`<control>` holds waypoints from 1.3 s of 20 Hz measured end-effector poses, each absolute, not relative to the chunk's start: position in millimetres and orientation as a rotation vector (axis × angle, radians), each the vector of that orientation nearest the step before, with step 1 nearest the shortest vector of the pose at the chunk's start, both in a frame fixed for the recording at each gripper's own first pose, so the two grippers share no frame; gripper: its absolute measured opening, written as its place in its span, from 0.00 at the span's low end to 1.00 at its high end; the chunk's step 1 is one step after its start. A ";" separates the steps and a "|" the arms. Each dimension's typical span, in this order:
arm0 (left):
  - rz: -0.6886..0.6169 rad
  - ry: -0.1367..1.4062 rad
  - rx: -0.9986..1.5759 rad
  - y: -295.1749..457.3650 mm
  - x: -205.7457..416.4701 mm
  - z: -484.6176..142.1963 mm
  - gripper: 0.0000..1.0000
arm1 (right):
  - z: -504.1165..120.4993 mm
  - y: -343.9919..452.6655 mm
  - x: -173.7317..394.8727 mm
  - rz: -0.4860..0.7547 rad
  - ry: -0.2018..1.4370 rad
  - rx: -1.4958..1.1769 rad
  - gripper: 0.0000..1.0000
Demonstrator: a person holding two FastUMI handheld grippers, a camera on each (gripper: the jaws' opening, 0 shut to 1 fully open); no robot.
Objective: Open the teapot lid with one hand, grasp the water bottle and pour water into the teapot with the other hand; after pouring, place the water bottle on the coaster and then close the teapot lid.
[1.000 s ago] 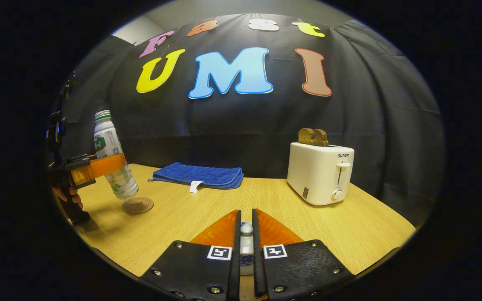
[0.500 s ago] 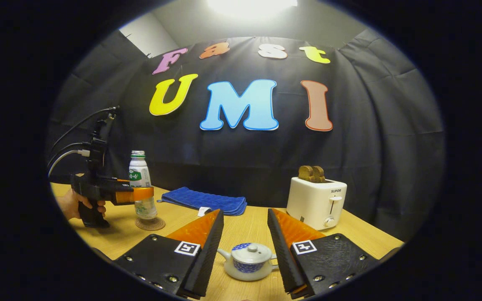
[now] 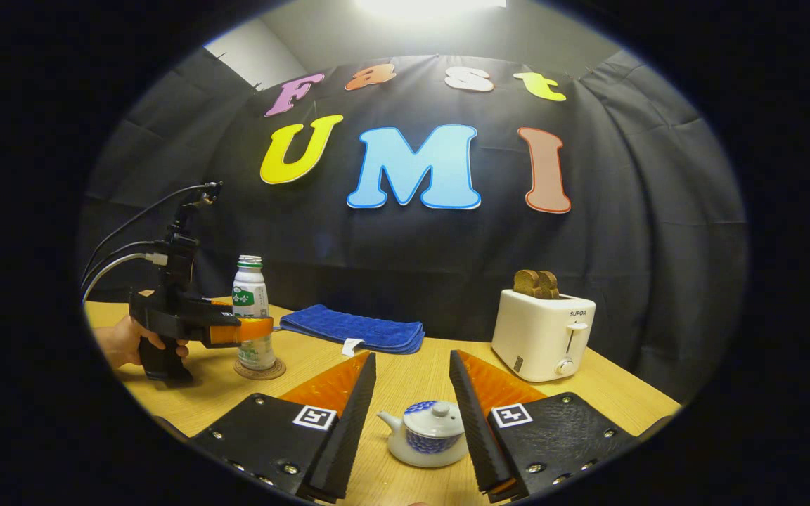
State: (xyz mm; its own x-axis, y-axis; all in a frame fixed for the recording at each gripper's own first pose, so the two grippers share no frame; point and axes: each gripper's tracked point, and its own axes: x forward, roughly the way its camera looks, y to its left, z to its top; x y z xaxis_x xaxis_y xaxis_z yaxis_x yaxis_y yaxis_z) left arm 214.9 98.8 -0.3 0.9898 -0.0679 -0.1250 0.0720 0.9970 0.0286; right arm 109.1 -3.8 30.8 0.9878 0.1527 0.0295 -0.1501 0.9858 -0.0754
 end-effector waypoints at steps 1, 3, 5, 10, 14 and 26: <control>-0.075 0.128 0.037 95.8 215.1 -2.3 0.77 | 28.7 -3.4 109.4 0.154 -0.031 -0.071 0.66; -0.078 0.147 0.038 91.5 215.6 -11.3 1.00 | 27.9 -2.6 109.3 0.157 -0.028 -0.071 0.66; -0.068 0.138 0.037 90.6 213.1 -9.5 1.00 | 28.7 -3.5 109.5 0.157 -0.032 -0.069 0.66; -0.035 0.100 0.012 95.7 199.4 0.6 1.00 | 28.9 1.9 107.8 0.170 -0.030 -0.056 0.66; -0.043 0.092 -0.008 90.1 187.8 4.2 1.00 | 28.2 9.9 103.8 0.191 -0.032 -0.064 0.66; -0.041 -0.019 -0.037 35.2 16.0 30.9 1.00 | 16.0 68.7 20.9 0.159 -0.007 -0.059 0.89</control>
State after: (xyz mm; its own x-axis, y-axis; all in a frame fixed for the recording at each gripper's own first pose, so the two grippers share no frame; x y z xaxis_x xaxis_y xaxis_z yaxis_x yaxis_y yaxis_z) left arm 16.0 35.2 30.9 0.9990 -0.0403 0.0196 0.0410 0.9985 -0.0367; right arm 20.9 68.7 16.0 0.9874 0.1583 0.0020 -0.1579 0.9857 -0.0596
